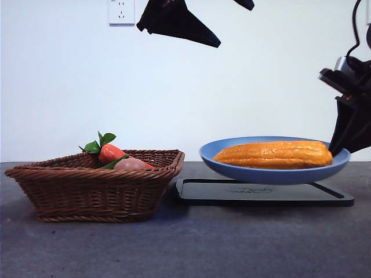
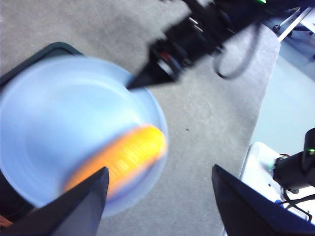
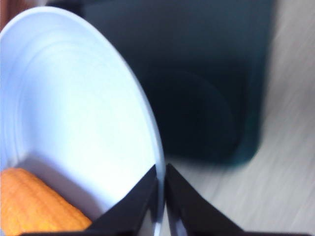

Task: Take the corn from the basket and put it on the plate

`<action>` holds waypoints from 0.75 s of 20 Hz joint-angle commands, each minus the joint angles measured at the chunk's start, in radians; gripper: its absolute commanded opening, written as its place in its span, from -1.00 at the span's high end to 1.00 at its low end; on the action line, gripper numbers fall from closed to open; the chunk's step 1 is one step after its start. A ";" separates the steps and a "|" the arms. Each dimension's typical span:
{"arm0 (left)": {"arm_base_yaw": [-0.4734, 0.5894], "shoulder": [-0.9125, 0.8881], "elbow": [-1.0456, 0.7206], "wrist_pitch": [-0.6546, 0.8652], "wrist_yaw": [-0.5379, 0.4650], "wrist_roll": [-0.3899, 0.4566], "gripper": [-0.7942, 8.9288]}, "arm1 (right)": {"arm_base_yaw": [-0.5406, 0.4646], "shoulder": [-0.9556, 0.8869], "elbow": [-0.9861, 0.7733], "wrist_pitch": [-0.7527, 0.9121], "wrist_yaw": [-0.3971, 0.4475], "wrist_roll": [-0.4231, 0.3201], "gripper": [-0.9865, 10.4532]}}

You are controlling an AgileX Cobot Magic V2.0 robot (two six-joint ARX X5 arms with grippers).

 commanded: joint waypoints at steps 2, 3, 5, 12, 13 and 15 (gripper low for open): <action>-0.007 0.005 0.027 -0.007 0.001 0.004 0.14 | -0.009 0.138 0.138 -0.002 -0.006 0.017 0.83; -0.007 0.005 0.027 -0.010 0.001 0.004 0.14 | -0.009 0.176 0.171 -0.007 -0.006 0.016 0.83; -0.007 0.005 0.027 -0.011 0.001 0.004 0.14 | -0.009 0.246 0.229 -0.010 -0.006 0.017 0.83; -0.007 0.005 0.027 -0.011 0.001 0.001 0.14 | -0.008 0.396 0.305 -0.006 -0.006 0.024 0.83; -0.007 0.005 0.027 -0.011 0.001 0.001 0.14 | -0.008 0.397 0.305 -0.006 -0.005 0.024 0.83; -0.007 0.005 0.027 -0.013 0.001 0.001 0.14 | -0.007 0.397 0.305 -0.005 -0.008 0.023 0.83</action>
